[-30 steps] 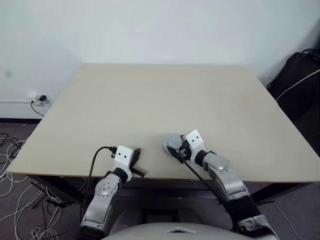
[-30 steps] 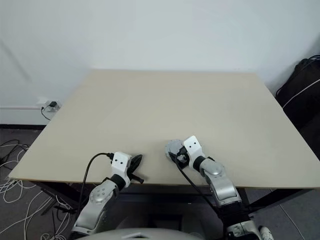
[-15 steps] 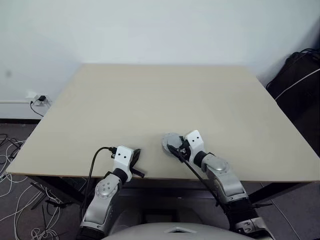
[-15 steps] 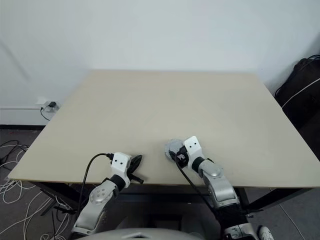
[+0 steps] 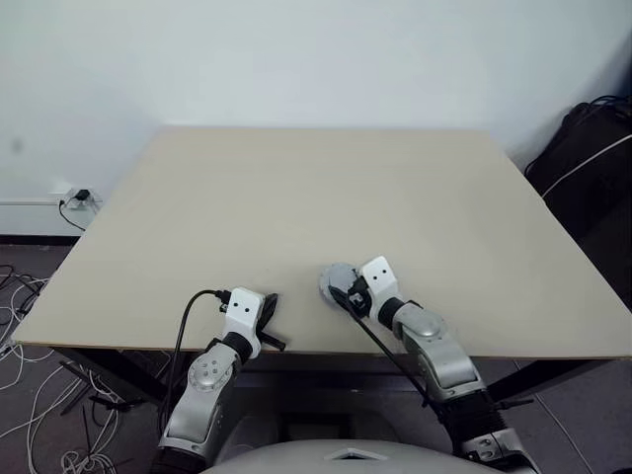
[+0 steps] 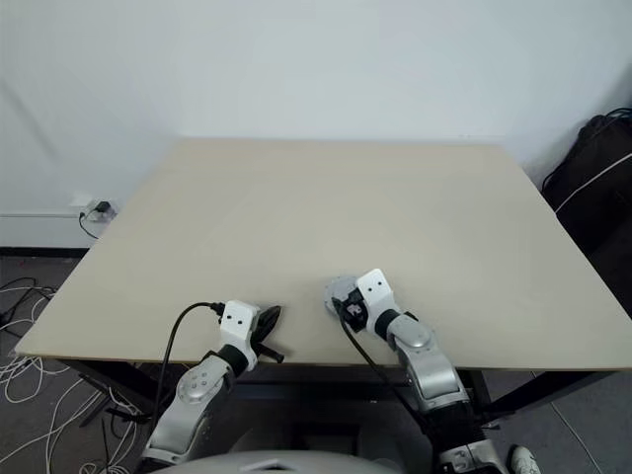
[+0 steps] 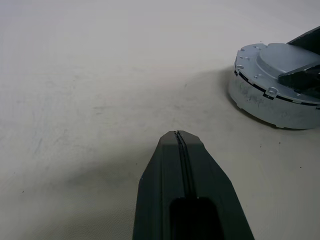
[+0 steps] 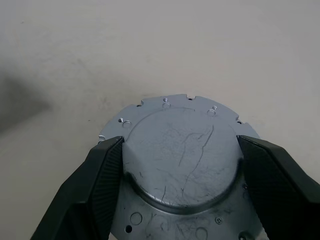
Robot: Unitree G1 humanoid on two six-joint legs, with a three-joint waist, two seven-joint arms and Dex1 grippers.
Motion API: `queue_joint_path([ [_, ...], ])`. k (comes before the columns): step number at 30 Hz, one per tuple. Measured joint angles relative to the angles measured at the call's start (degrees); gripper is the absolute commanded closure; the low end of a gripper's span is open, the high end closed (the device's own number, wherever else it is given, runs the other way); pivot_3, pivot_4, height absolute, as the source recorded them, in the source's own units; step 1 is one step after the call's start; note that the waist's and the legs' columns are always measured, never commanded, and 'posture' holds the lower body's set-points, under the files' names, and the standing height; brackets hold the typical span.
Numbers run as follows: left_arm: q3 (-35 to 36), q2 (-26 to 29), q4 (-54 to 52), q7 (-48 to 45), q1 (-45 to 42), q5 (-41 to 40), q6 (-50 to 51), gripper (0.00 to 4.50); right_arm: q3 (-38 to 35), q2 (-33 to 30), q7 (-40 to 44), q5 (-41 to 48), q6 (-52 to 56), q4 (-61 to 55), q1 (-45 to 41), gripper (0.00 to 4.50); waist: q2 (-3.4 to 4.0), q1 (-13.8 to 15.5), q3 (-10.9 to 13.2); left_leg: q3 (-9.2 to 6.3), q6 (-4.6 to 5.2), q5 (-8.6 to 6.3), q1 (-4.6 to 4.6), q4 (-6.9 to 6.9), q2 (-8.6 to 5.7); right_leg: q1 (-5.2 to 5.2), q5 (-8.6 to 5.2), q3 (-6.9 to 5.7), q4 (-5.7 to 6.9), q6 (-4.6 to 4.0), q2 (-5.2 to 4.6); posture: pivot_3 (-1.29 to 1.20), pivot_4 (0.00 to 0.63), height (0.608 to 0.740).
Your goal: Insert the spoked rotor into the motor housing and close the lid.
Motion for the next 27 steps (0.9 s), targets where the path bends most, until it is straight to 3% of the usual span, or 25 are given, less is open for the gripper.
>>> queue_joint_path([
  [27,0.0,0.1,0.0,0.0,0.3,0.0,0.0,4.50,1.9,-2.2,1.3,-1.4,4.9,-2.1,-1.9,1.25,-0.01,0.0,0.0,0.00,0.00,0.00,0.01,0.00,0.00,0.02,0.00,-0.04,-0.01,0.00,-0.01,0.00,0.000,0.740],
])
